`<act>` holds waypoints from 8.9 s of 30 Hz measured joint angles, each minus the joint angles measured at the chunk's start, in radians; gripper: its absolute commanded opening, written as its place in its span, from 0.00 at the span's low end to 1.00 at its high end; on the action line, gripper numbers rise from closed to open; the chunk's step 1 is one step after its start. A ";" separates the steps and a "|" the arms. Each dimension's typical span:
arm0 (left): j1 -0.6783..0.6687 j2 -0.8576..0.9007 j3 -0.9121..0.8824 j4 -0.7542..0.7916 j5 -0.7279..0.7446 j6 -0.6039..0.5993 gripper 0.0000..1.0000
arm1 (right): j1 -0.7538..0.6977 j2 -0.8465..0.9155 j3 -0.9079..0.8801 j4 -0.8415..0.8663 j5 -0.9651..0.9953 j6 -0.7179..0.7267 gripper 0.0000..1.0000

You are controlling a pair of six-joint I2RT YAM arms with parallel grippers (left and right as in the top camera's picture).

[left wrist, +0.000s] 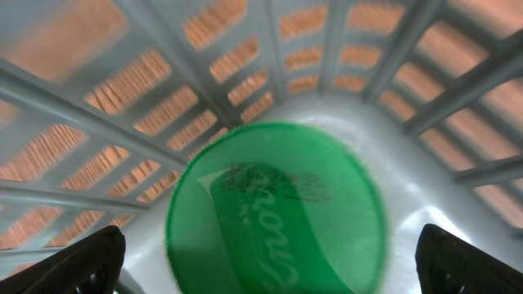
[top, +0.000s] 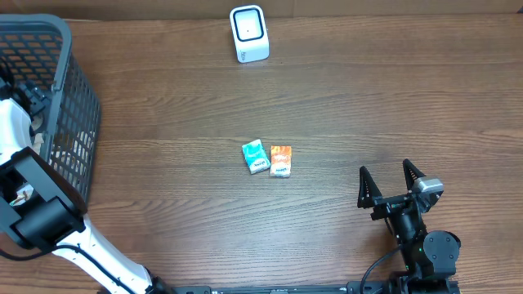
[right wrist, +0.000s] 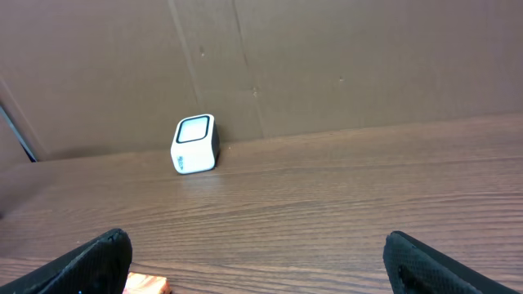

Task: Scan the item barcode
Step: 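Move the left gripper back into the basket over the green-lidded jar, then grasp the green-lidded jar with the left gripper and lift it, then carry the jar under the scanner and place it on the table, then return the left gripper into the basket above the Pantree bag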

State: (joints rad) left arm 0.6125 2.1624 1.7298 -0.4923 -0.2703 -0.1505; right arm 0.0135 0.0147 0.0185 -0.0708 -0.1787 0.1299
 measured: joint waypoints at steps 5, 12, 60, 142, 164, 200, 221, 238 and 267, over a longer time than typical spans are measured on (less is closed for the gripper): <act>0.005 0.052 -0.002 0.016 -0.004 0.000 0.92 | 0.000 0.000 0.000 0.000 0.000 0.000 1.00; 0.006 0.060 -0.007 0.066 -0.003 -0.005 0.63 | 0.000 0.000 0.000 0.000 0.000 0.000 1.00; -0.057 -0.795 -0.018 -0.325 0.509 -0.038 0.48 | 0.000 0.000 0.000 0.000 0.000 0.000 1.00; -0.726 -0.396 0.409 -0.798 0.254 -0.098 0.74 | 0.000 0.000 0.000 0.000 0.000 0.000 1.00; 0.081 -0.586 0.385 -0.930 0.280 -0.185 0.77 | 0.000 0.000 0.000 0.000 0.000 0.000 1.00; 0.180 -0.335 0.067 -0.595 0.330 -0.011 0.99 | 0.000 0.000 0.000 0.000 0.000 0.000 1.00; 0.158 -0.037 0.067 -0.592 0.397 0.199 0.86 | 0.000 0.000 0.000 0.000 0.000 0.000 1.00; 0.154 -0.021 0.064 -0.546 0.394 0.235 0.89 | 0.000 0.000 0.000 0.000 0.000 0.000 1.00; 0.153 0.058 0.064 -0.497 0.394 0.267 0.86 | 0.000 0.000 0.000 0.000 0.000 0.000 1.00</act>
State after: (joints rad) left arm 0.7654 2.2204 1.7939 -0.9897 0.1234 0.1162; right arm 0.0135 0.0147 0.0185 -0.0711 -0.1787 0.1303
